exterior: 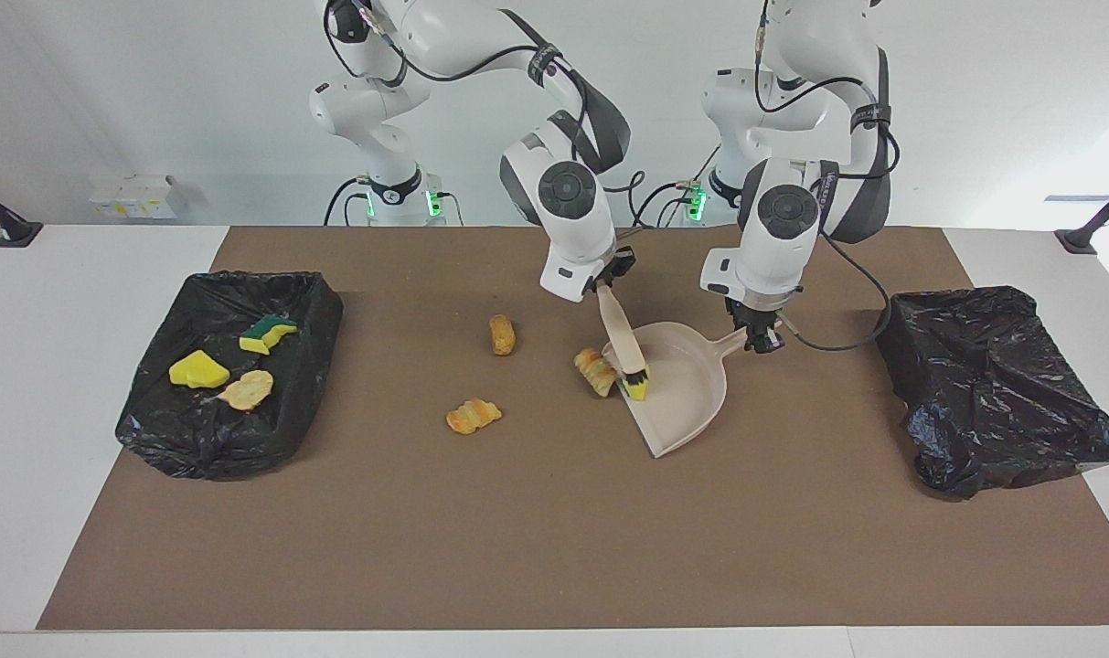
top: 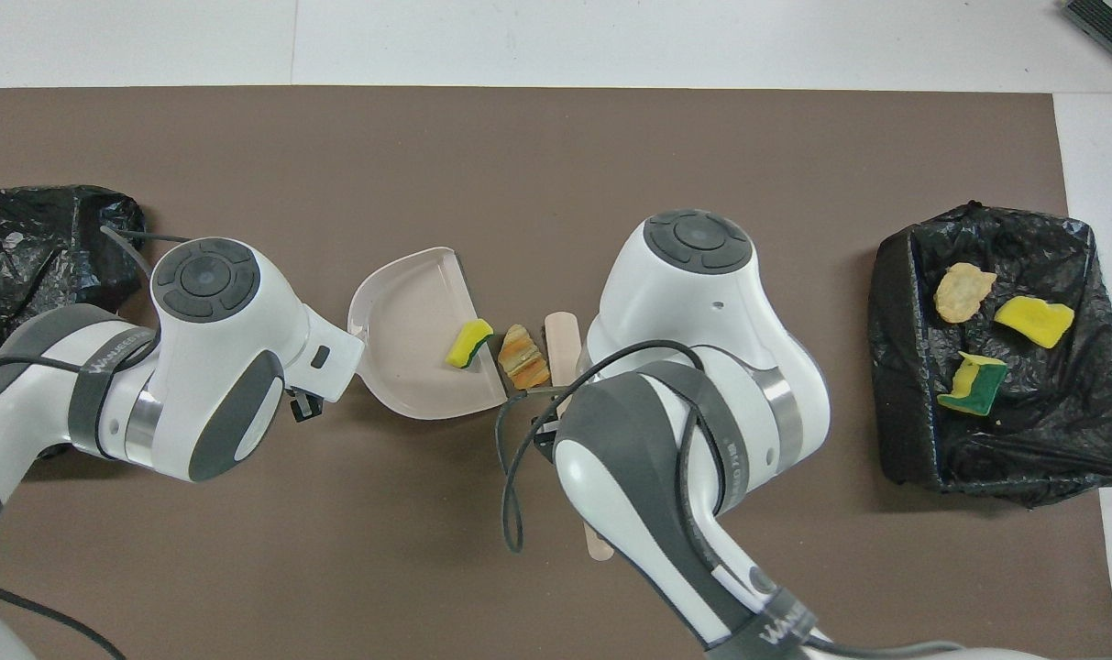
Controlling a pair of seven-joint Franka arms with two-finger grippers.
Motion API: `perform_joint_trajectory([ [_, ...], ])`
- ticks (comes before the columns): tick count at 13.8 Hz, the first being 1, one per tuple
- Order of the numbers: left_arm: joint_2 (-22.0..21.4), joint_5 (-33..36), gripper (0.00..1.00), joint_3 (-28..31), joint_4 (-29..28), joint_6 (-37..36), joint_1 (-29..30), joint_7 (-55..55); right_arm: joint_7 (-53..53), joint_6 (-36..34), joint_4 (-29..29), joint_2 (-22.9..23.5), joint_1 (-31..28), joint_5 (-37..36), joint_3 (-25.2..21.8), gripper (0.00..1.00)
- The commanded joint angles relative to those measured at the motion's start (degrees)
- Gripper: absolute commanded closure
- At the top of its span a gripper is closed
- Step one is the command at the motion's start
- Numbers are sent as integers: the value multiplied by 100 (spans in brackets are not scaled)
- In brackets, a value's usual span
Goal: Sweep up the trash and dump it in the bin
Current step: 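Brush the chunks and sponge into the dustpan with the right gripper, then pull the brush back toward the robot with the right gripper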
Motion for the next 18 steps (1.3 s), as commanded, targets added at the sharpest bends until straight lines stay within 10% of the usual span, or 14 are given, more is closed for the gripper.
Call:
perform_joint_trajectory([
  [1, -89, 130, 100, -23, -166, 164, 83, 11, 1077, -25, -401, -199, -125, -153, 44, 100],
  [9, -203, 130, 100, -23, -446, 340, 4, 363, 2094, 212, -2183, -1217, -74, -715, 71, 100],
  [13, -212, 446, 100, -32, -474, 489, -23, 502, 2086, 1933, -4240, -2351, 181, -707, 88, 100],
  [18, -116, 508, 100, -32, -483, 718, -23, 969, 1885, 2495, -4217, -2186, 173, -636, 88, 100],
])
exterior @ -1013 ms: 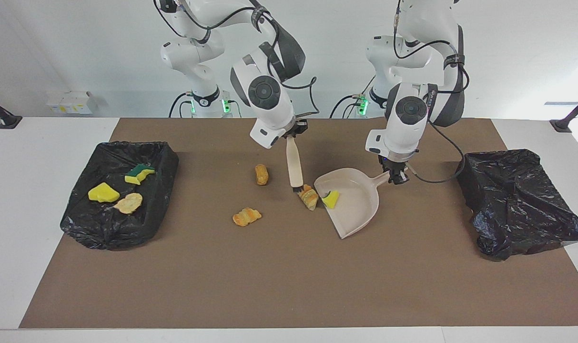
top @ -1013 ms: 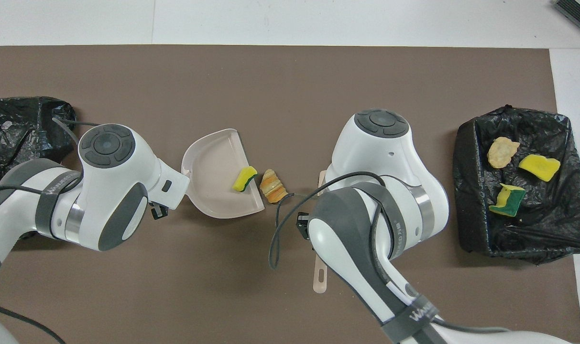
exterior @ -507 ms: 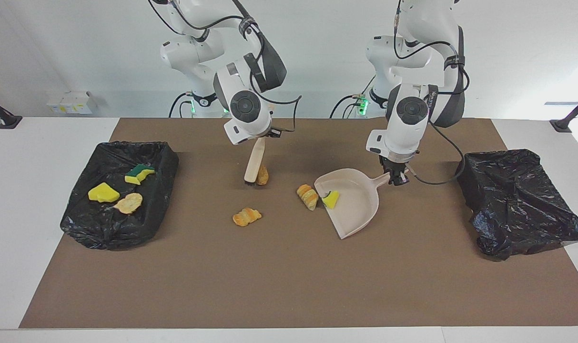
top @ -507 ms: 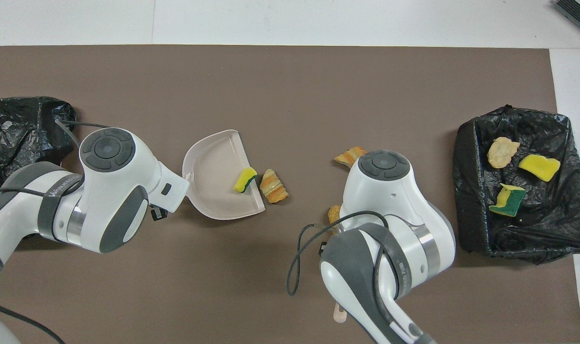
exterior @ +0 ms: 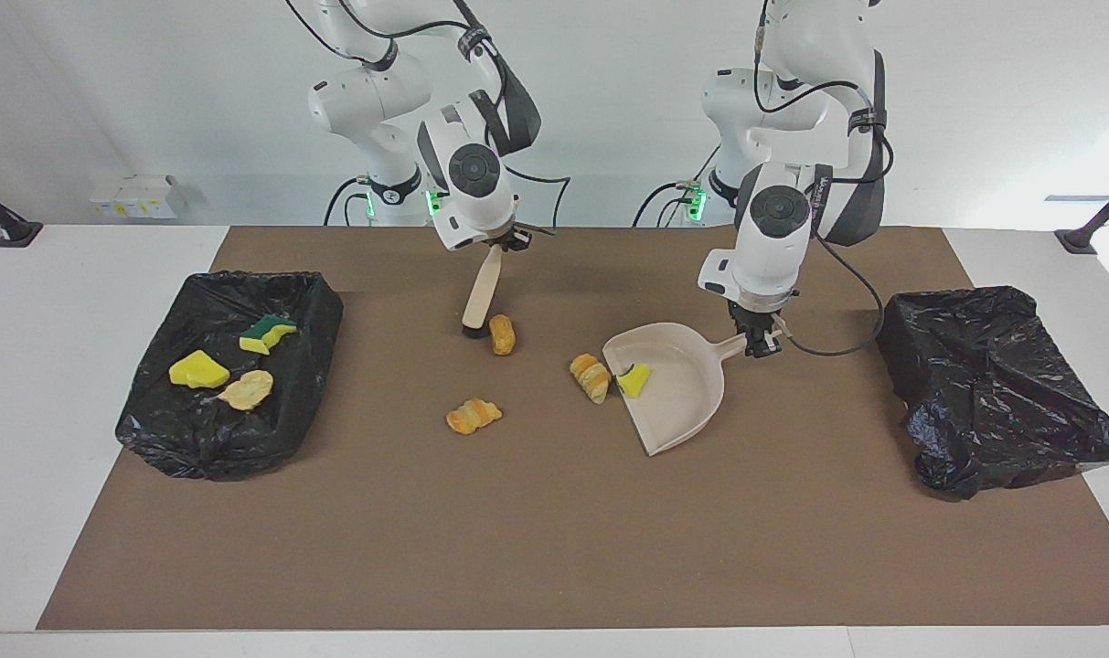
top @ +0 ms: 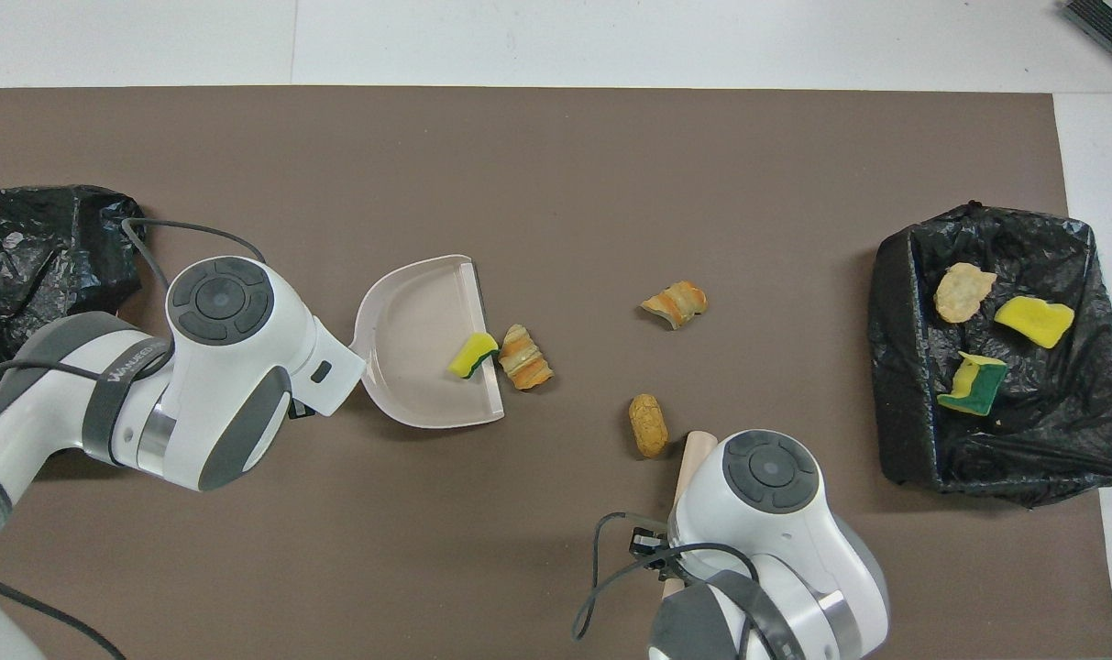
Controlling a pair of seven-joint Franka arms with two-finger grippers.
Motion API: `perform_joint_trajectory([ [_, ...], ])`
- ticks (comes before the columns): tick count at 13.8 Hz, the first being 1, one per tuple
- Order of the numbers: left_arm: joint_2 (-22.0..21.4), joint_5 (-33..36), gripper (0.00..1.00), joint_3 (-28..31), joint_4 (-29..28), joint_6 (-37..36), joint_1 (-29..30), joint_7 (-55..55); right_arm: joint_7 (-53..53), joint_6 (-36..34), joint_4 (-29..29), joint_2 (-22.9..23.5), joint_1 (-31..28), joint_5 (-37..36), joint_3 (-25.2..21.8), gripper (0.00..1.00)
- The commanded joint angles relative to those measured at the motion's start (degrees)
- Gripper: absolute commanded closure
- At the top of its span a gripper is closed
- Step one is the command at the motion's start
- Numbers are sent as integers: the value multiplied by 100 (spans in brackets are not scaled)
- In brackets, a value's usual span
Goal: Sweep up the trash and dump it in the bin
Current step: 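Pull the brush back toward the robot with the right gripper, then sweep the remaining chunks toward the dustpan with the right gripper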
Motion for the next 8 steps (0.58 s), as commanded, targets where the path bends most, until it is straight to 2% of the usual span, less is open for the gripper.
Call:
perform_joint_trajectory([
  [1, -99, 149, 100, 19, -227, 168, -21, 156, -172, 553, 45, 174, -83, 17, 12, 100],
  [3, -99, 149, 100, 19, -227, 177, -3, 156, -181, 799, 492, 718, -92, 52, 12, 100],
  [5, -99, 149, 100, 19, -227, 186, 14, 156, -129, 827, 1237, 1377, -92, 61, 20, 100],
  [8, -99, 149, 100, 19, -236, 186, 23, 156, -172, 809, 2091, 1933, -92, 306, 21, 100],
])
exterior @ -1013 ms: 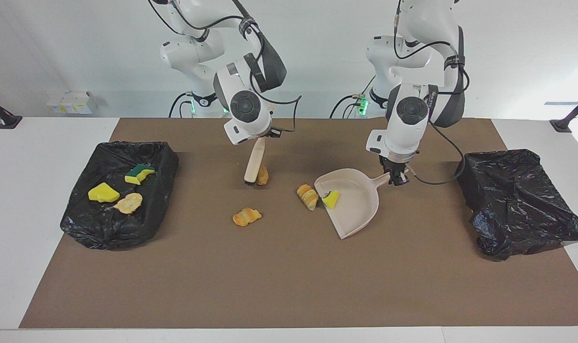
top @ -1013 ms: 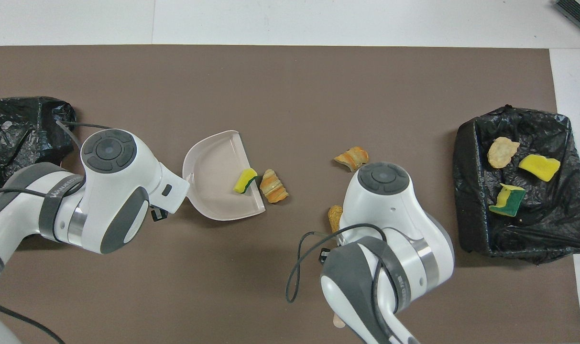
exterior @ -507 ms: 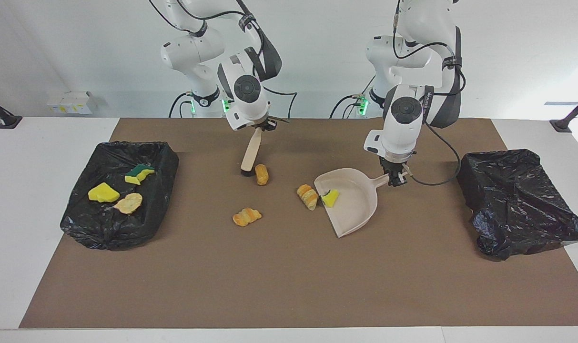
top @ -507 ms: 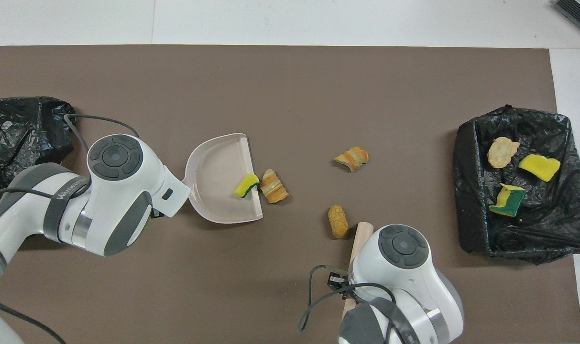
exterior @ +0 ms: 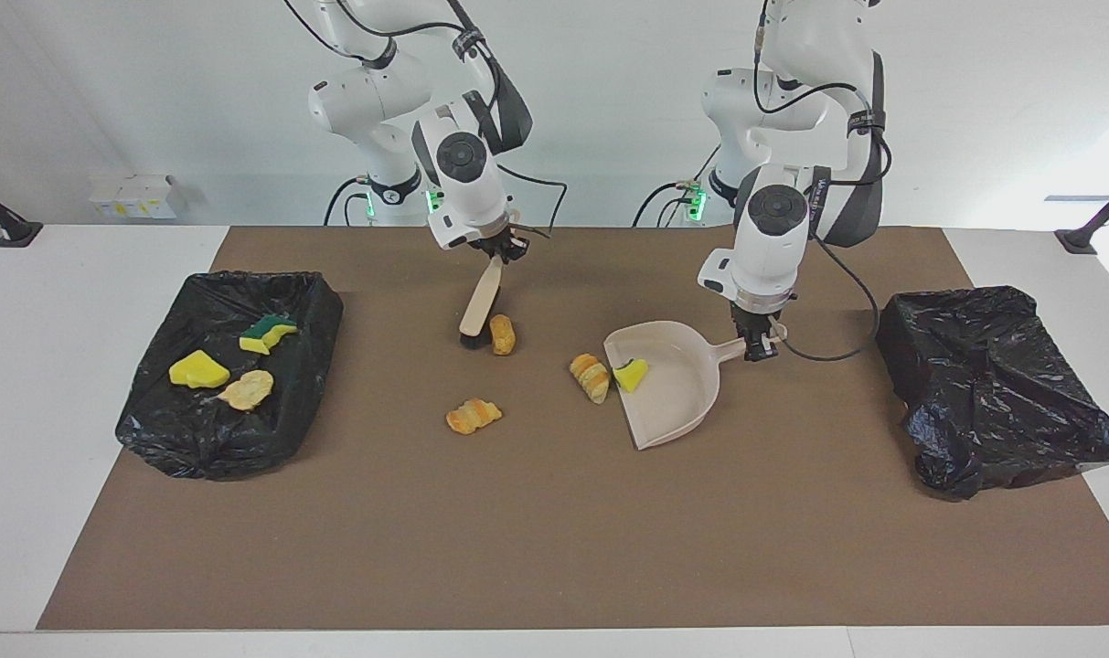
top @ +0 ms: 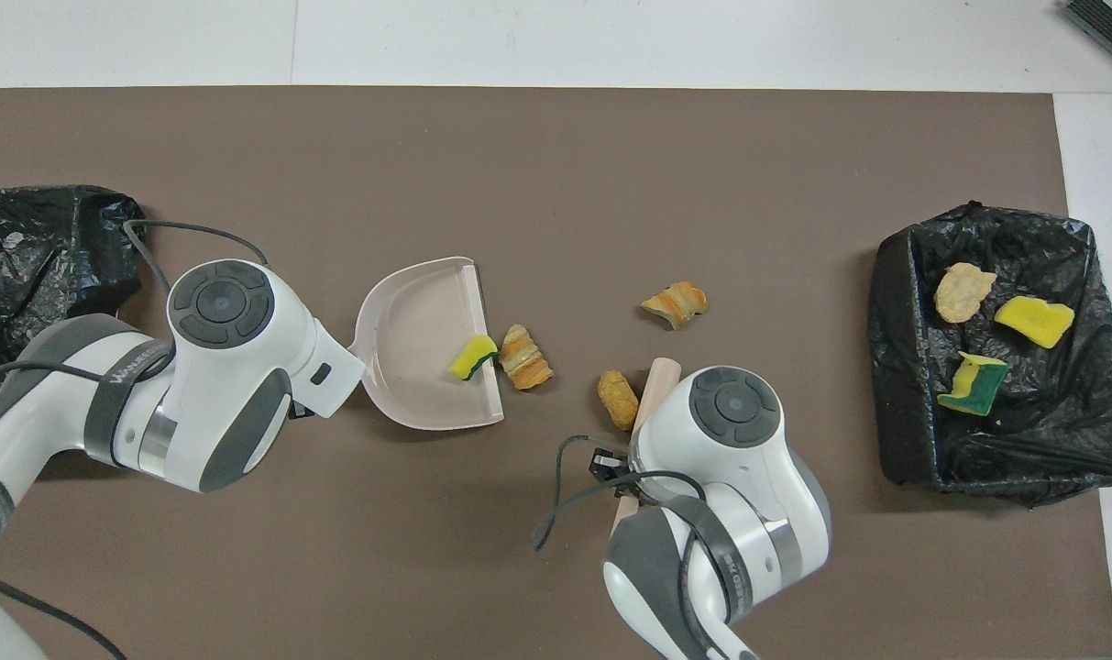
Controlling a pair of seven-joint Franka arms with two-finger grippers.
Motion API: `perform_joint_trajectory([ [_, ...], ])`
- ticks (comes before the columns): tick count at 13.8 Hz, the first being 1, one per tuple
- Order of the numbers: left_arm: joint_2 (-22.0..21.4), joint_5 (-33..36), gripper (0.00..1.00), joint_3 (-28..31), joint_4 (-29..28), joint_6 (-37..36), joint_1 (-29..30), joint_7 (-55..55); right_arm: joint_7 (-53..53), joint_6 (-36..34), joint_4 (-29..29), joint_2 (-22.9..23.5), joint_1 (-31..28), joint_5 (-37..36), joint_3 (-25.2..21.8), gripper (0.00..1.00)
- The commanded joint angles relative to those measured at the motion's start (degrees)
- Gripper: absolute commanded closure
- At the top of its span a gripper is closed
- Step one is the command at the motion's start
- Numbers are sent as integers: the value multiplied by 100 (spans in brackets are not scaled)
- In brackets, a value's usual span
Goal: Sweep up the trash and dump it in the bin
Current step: 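Sweep the remaining chunks toward the dustpan with the right gripper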
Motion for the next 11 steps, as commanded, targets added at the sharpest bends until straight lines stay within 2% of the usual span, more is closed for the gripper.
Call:
perform_joint_trajectory([
  [1, -99, 135, 100, 12, -197, 131, 20, 110, -141, -51, 850, 572, -77, 290, 24, 100],
  [4, -99, 135, 100, 12, -214, 149, 20, 101, -255, -33, 1342, 809, -77, 616, 16, 100],
  [6, -99, 135, 100, 12, -223, 192, 20, 110, -255, -470, 1711, 941, -138, 512, 7, 100],
  [9, -99, 135, 100, 12, -223, 201, 28, 101, -578, -1270, 1906, 776, -480, 353, -19, 100],
  [11, -99, 135, 100, 3, -223, 210, 28, 101, -956, -1710, 1906, 556, -717, -76, -20, 100],
])
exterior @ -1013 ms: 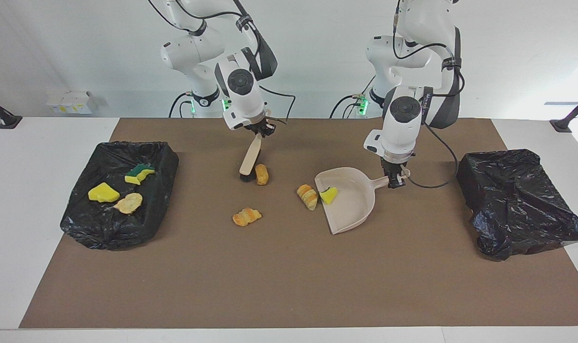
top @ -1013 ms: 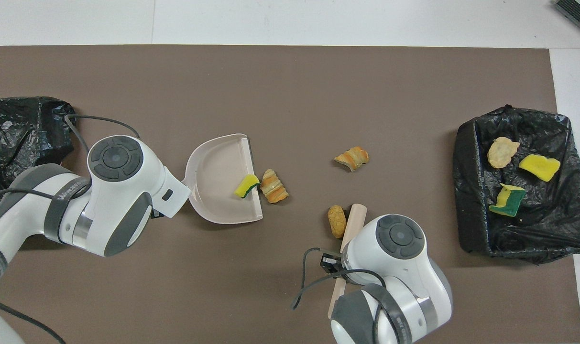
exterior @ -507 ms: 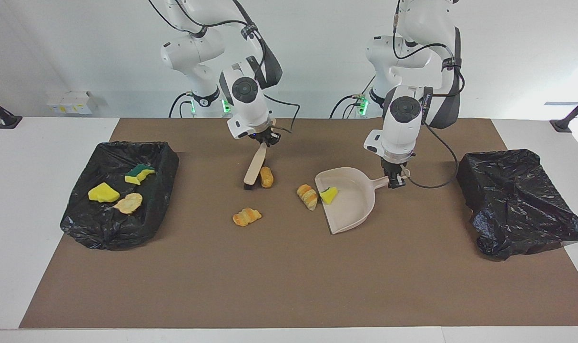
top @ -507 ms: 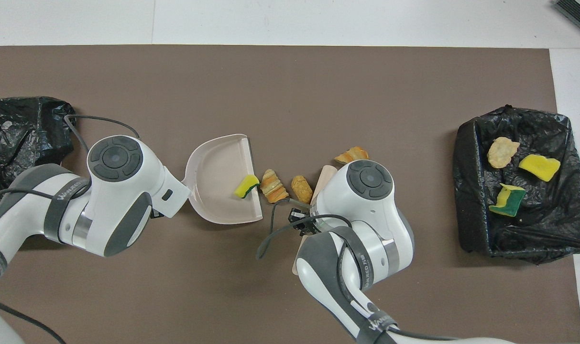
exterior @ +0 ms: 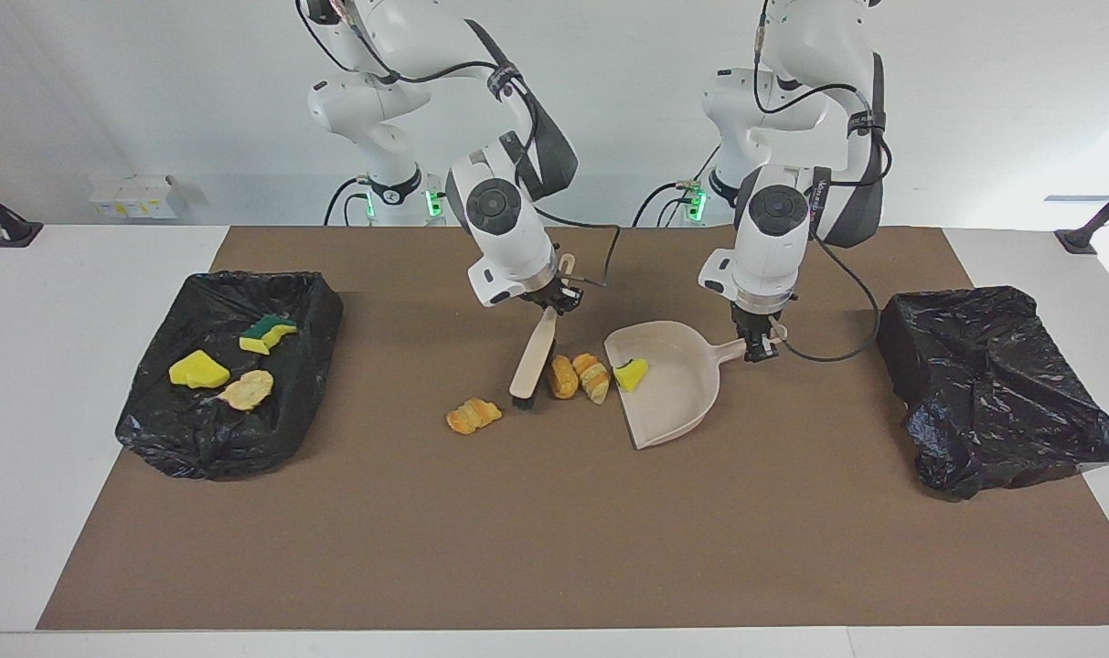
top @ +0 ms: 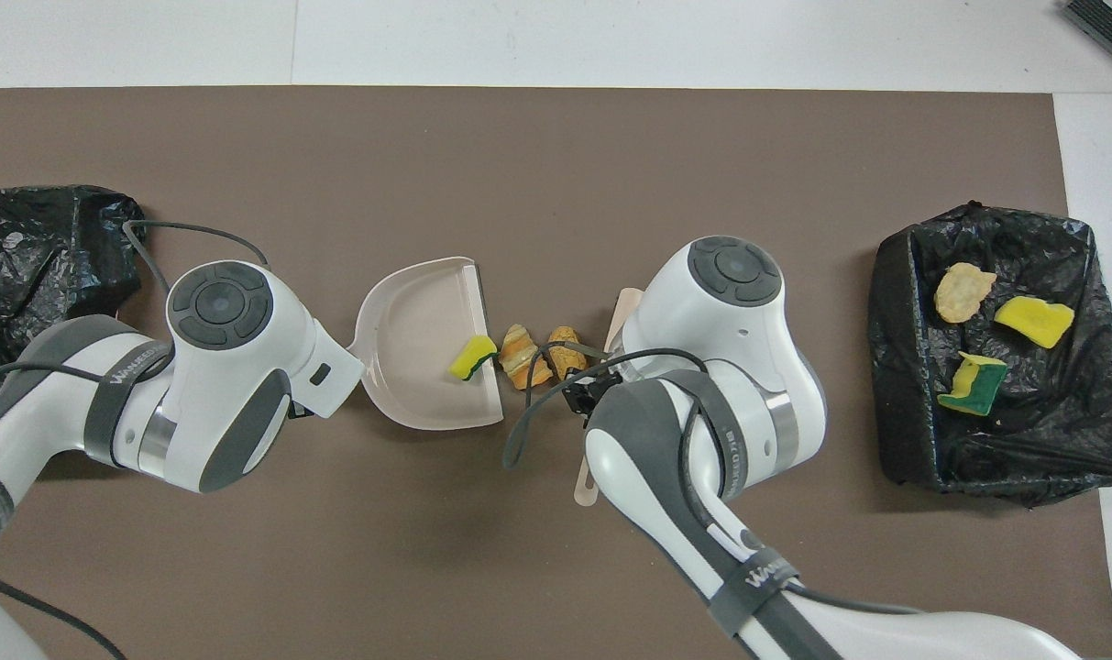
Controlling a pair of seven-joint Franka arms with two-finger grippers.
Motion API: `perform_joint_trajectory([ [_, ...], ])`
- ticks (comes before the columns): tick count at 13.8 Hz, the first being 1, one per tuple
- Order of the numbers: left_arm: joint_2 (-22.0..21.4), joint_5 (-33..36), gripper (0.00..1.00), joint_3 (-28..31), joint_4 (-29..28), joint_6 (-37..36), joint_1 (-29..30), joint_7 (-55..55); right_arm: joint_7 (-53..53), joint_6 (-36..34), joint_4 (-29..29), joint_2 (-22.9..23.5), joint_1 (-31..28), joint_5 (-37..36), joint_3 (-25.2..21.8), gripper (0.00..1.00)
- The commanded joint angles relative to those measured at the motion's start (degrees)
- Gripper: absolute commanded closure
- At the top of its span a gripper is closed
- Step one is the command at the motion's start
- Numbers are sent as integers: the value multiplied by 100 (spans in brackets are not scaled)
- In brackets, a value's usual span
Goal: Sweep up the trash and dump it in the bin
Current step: 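Reach the brush beyond the last chunks with the right gripper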
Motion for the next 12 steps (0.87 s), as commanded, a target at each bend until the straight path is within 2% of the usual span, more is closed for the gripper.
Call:
perform_joint_trajectory([
  [1, -99, 133, 100, 5, -198, 150, 26, 81, -636, -614, 33, -267, -410, -519, 39, 100],
  [3, -99, 133, 100, 5, -198, 150, 35, 81, -1242, -931, -37, -302, -735, -888, 22, 100],
  [6, -99, 133, 100, 5, -198, 150, 35, 81, -2341, -968, -449, -477, -1245, -1311, 31, 100],
  [8, -99, 124, 100, -4, -198, 150, 35, 72, -2956, -758, -766, -601, -1614, -1522, 31, 100],
  [12, -99, 124, 100, 5, -198, 158, 35, 72, -3372, -38, -1355, -829, -1765, -1549, 31, 100],
])
